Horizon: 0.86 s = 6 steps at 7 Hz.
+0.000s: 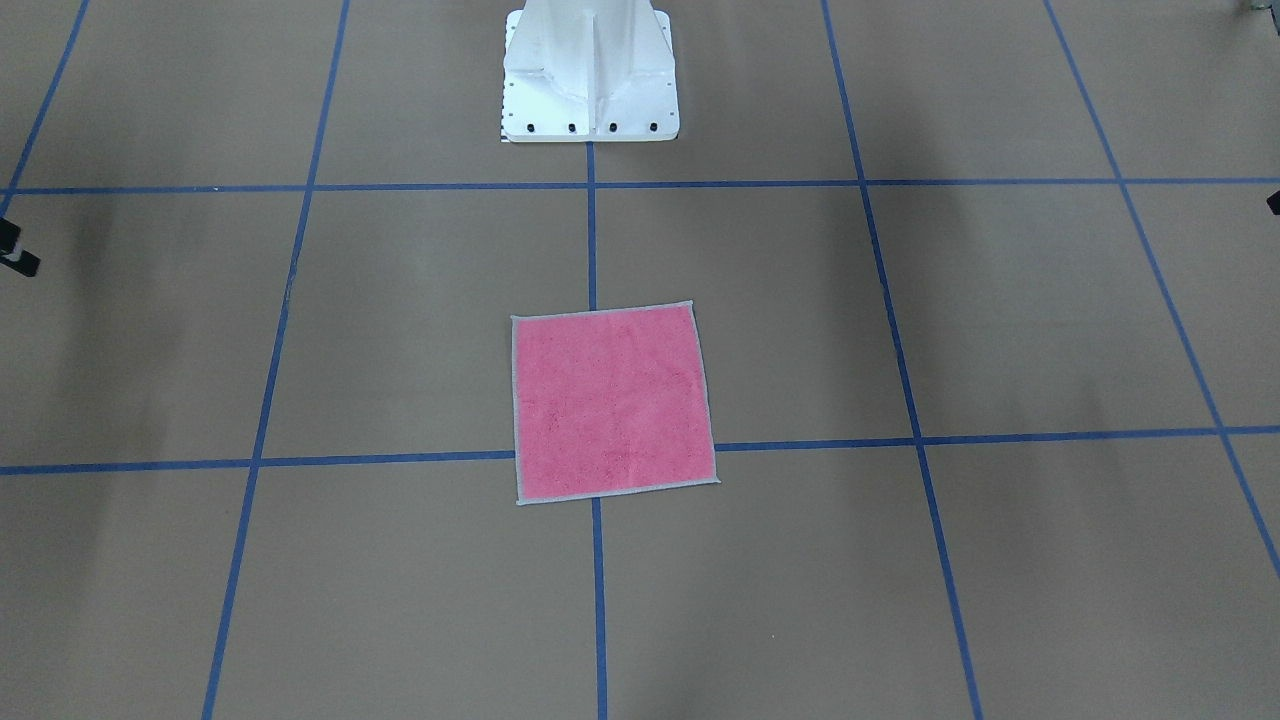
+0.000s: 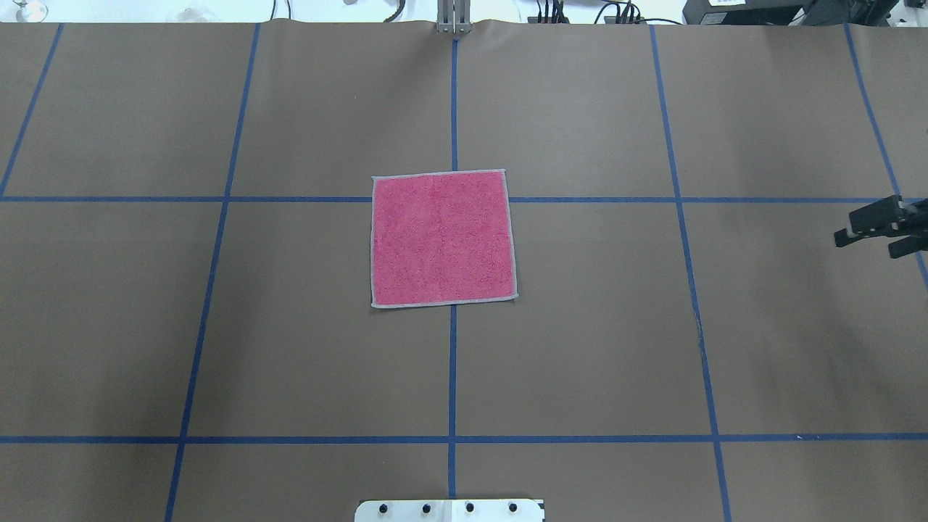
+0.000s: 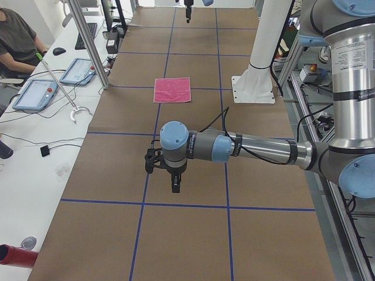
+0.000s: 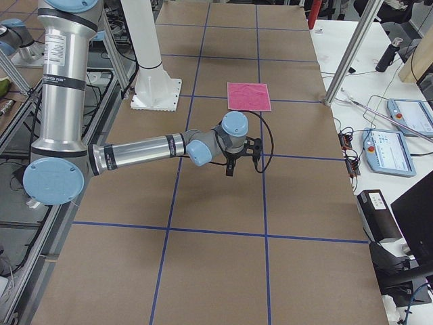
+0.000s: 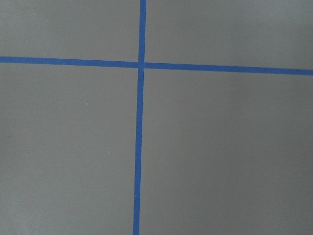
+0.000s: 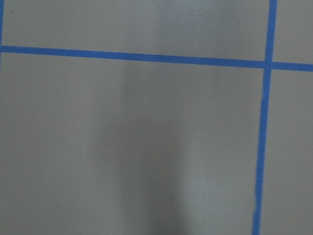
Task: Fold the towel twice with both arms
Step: 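Move the right gripper to the pink towel's near corner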
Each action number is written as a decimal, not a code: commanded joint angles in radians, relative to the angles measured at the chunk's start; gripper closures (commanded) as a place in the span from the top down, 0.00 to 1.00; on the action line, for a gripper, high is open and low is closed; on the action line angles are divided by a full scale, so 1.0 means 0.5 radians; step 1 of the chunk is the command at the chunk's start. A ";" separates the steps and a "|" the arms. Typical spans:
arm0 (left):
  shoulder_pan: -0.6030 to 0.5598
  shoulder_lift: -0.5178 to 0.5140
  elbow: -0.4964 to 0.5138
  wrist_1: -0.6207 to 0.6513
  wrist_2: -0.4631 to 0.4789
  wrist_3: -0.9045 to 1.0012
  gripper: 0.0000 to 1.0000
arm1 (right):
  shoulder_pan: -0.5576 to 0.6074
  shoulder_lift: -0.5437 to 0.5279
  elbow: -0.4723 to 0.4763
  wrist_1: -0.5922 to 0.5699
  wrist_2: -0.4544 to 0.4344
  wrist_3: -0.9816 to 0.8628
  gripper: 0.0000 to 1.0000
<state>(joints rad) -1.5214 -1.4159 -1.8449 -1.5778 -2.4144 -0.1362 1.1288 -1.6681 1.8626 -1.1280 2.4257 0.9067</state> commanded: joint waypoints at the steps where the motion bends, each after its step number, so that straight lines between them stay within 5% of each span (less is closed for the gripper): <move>1: 0.006 -0.003 0.005 -0.087 0.000 0.002 1.00 | -0.382 0.252 0.011 0.262 -0.202 0.935 1.00; 6: 0.045 -0.033 0.002 -0.164 -0.003 -0.010 1.00 | -1.063 0.755 -0.025 0.237 -0.868 1.780 0.99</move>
<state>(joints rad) -1.5080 -1.4271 -1.8440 -1.6572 -2.4155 -0.1405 0.6735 -1.3464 1.8665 -1.0055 2.0807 1.6981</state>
